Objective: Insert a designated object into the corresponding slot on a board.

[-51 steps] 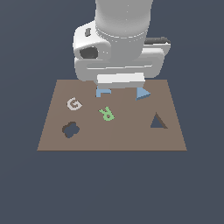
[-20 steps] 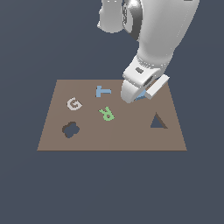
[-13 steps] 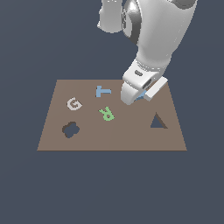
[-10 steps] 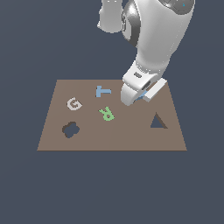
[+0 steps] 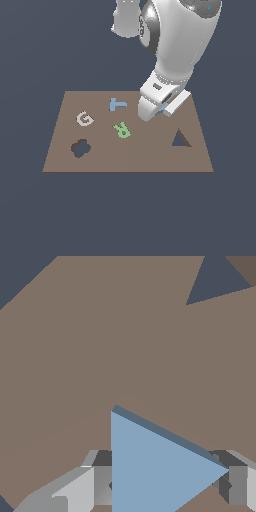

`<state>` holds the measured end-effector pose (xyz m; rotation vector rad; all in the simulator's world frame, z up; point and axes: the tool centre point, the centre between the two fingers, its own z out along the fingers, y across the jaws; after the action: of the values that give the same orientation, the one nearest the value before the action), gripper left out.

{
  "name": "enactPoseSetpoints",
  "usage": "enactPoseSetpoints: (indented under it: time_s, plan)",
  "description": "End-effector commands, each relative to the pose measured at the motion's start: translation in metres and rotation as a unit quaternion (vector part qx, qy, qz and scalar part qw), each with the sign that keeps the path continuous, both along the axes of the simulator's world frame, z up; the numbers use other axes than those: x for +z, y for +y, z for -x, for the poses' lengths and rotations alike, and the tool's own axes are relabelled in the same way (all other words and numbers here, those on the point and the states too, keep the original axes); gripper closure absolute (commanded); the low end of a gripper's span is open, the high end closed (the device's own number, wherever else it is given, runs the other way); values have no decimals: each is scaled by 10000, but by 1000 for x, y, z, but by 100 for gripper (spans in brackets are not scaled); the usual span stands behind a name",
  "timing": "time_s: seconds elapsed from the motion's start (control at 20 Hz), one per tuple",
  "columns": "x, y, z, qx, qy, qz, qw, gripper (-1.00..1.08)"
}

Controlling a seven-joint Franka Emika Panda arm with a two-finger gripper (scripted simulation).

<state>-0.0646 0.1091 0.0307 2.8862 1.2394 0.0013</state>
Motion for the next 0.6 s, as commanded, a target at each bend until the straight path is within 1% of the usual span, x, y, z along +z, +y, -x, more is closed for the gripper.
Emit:
enactPoseSetpoints:
  time_s: [0.0,0.3,0.55]
  plan:
    - [-1,0,0,1,5,0,10000,108]
    - [0,2,-3,-47,0,1,10000,108]
    - [1,9,-13,-236,1,0,9997,108]
